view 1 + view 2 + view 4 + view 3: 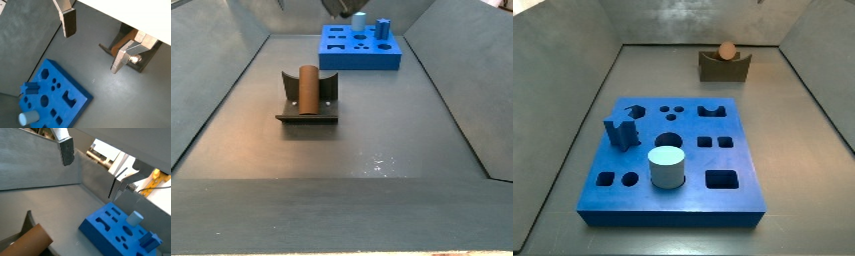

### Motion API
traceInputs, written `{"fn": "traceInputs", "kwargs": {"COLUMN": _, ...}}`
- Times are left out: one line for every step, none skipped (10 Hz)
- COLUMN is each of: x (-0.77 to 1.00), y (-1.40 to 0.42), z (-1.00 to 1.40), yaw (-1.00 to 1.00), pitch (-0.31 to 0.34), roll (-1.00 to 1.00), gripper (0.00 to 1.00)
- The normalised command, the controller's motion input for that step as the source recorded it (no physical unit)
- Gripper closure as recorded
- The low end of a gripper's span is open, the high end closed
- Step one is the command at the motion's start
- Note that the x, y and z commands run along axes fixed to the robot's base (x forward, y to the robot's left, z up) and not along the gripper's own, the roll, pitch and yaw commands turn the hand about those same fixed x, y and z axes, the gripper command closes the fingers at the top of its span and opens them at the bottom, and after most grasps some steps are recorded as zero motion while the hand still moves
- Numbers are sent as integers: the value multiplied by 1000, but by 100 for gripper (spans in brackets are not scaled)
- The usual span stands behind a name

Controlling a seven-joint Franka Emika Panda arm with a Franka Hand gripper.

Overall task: Pick up the round object. Move up. Place the round object on the fixture. Regrasp the round object. Move to above the board. Insert the round object.
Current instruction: Regrasp the round object.

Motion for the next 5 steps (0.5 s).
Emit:
{"fn": "traceInputs", "kwargs": {"x": -22, "y": -47, "z": 35, "yaw": 33, "pitch": 34, "roll": 1000, "gripper": 0}}
{"fn": "traceInputs", "kwargs": {"x": -24, "y": -45, "z": 26, "yaw": 32, "pitch": 31, "roll": 1000, "gripper": 0}}
{"fn": "traceInputs", "kwargs": {"x": -35, "y": -38, "z": 22, "yaw": 32, "pitch": 28, "roll": 1000, "gripper": 0}}
{"fn": "traceInputs", "kwargs": {"x": -38, "y": -31, "z": 15, "yaw": 32, "pitch": 24, "roll": 1000, "gripper": 0}}
{"fn": "traceInputs", "kwargs": {"x": -40, "y": -30, "z": 17, "yaw": 32, "pitch": 19, "roll": 1000, "gripper": 0}}
